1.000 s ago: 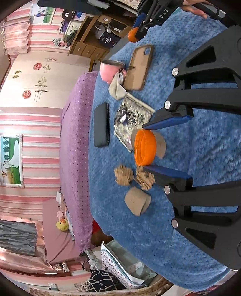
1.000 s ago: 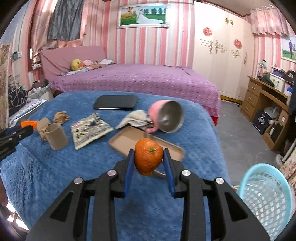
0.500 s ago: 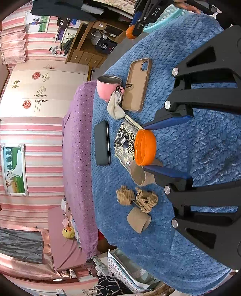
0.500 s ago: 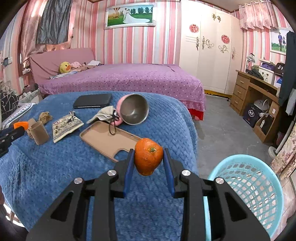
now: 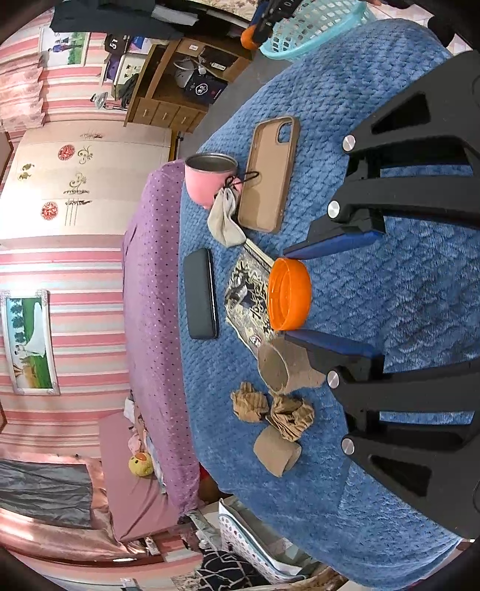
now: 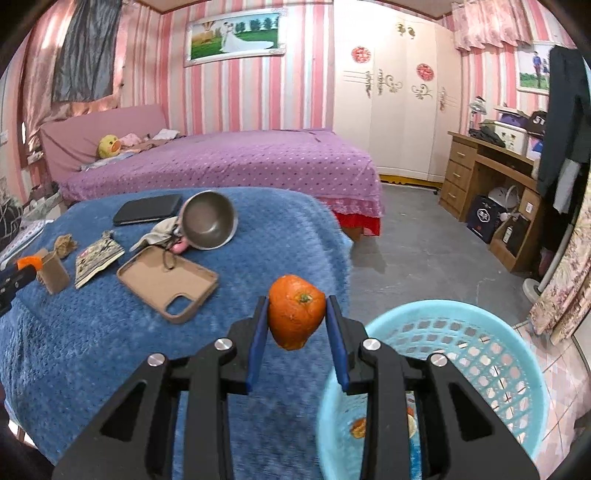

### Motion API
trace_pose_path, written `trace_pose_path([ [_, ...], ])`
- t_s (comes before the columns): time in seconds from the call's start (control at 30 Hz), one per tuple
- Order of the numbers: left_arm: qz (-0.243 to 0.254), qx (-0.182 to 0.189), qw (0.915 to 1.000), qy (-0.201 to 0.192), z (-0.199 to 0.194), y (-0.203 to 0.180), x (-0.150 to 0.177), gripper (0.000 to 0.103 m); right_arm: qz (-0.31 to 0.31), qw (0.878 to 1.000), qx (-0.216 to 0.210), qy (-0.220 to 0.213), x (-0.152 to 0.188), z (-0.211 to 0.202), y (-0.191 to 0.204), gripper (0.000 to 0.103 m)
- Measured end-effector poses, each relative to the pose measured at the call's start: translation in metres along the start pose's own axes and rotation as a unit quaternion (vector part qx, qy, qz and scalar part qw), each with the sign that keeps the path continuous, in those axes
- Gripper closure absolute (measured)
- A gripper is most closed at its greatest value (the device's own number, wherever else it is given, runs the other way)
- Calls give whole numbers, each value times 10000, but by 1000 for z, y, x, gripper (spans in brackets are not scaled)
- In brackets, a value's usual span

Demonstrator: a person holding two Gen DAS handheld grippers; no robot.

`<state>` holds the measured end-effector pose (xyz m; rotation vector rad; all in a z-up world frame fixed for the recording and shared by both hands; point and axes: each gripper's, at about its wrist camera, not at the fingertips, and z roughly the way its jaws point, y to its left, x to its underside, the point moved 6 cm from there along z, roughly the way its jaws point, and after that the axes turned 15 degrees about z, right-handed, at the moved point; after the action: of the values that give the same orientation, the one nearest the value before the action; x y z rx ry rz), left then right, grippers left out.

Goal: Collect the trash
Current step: 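Carry the orange lid and mandarin over the blue basket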

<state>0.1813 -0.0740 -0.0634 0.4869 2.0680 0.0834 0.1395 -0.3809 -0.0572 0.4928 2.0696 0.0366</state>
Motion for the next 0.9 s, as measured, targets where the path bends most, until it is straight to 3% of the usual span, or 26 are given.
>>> trace_pose_path([
  [0.27,301,217,9993,-106,1,-43,-12,65,217,9988,406,-185,-13,-6,-48,71],
  [0.4,328,593,9976,-119,3,-75,-21,65,268,9976,579,-264,-21,-11,-72,71],
  [0.53,490,943,9941,-235,6,-126,-36,65,326,9970,678,-203,-21,-10,-93,71],
  [0.7,354,1457,9882,-307,11,-180,-54,65,486,9949,877,-118,-20,-11,-129,72],
  [0.9,623,1745,9820,-367,12,-251,-70,65,772,9907,1119,-99,-15,-17,-176,72],
])
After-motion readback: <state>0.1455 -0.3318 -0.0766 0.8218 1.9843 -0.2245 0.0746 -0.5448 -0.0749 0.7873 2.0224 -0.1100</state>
